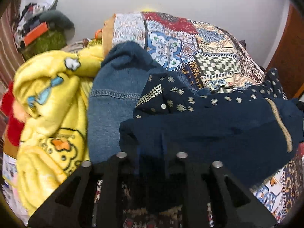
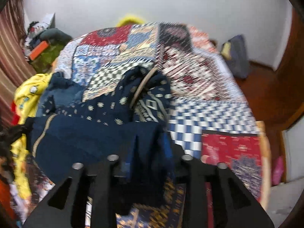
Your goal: Fold large clothes
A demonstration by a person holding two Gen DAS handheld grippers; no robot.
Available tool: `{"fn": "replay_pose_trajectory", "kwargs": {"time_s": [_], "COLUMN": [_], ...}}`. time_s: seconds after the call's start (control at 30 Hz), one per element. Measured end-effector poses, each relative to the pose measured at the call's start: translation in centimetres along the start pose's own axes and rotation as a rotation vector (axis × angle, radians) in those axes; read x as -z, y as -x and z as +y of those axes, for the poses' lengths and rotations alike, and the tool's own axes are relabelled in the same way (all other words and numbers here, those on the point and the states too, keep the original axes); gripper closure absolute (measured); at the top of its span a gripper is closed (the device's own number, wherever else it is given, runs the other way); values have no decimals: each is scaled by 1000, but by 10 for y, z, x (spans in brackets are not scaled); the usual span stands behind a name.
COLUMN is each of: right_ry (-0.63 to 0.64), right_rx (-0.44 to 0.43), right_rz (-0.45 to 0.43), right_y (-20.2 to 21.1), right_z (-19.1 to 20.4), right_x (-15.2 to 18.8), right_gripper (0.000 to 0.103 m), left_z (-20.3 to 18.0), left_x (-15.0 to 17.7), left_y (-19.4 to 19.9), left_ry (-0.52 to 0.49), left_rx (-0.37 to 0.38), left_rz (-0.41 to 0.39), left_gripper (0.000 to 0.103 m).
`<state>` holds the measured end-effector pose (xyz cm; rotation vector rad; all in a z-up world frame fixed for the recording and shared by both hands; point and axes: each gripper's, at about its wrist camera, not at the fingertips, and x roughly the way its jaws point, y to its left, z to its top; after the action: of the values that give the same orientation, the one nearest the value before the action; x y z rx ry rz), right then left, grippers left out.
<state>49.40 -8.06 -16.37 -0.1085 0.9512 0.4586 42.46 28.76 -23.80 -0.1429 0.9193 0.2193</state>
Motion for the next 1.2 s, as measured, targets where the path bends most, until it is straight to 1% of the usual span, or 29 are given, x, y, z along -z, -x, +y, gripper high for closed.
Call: {"fn": "replay_pose_trajectory", "kwargs": {"time_s": [0.03, 0.1, 0.13, 0.17, 0.27, 0.37, 0.43, 0.47, 0.5, 0.6, 0.67, 0.73, 0.77, 0.8, 0.83, 0.9, 0.93, 1.0, 1.07, 1.13, 1.2], "right_ry": [4, 14, 21, 24, 51, 95, 118, 123, 126, 149, 159, 162, 163, 165, 168, 178, 175, 136, 103, 92, 93], "right_rx": [18, 24, 11, 2, -48, -89, -115, -126, -137, -156, -152, -153, -153, -143, -118, -25, -15, -34, -38, -39, -24], "right_rz": [-16, -28, -28, -27, -13, 11, 40, 51, 62, 95, 110, 118, 118, 115, 102, 40, 17, -21, -51, -58, -46], "right_y": [7, 21, 29, 32, 43, 43, 37, 34, 30, 14, 4, -5, -9, -13, -15, -14, -13, -8, -4, -5, -15], "right_z": [0, 2, 4, 6, 17, 37, 49, 54, 59, 74, 82, 89, 90, 91, 93, 91, 88, 80, 73, 67, 61], "right_x": [4, 13, 19, 22, 37, 54, 63, 67, 72, 82, 84, 84, 83, 81, 79, 72, 67, 57, 47, 36, 21], "right_gripper": [65, 65, 65, 65, 65, 64, 63, 63, 63, 63, 63, 63, 63, 63, 64, 64, 64, 64, 64, 63, 63], "left_z": [-1, -5, -8, -11, -21, -38, -51, -57, -63, -77, -84, -86, -86, -83, -79, -72, -68, -63, -60, -56, -54], "left_x": [1, 5, 7, 10, 21, 35, 45, 49, 54, 63, 65, 64, 62, 58, 56, 47, 41, 31, 21, 8, -6], "left_y": [7, 22, 30, 38, 54, 62, 61, 60, 56, 42, 27, 15, 11, 5, 3, -2, -2, 2, 6, 6, 0], "left_ry": [-7, -29, -44, -56, -76, -107, -126, -136, -147, -176, -189, -183, -178, -167, -157, -131, -118, -114, -123, -118, -126], "left_rx": [-9, -51, -64, -60, -6, 30, 42, 48, 57, 52, 25, 2, -1, 18, 35, 72, 96, 123, 125, 115, 71], "left_rz": [-7, -41, -59, -65, -59, -56, -47, -44, -36, -7, 16, 19, 17, 19, 23, 35, 35, 17, -14, -36, -44], "left_gripper": [59, 49, 48, 48, 45, 35, 25, 22, 18, 17, 17, 17, 17, 17, 17, 16, 16, 16, 16, 16, 16]}}
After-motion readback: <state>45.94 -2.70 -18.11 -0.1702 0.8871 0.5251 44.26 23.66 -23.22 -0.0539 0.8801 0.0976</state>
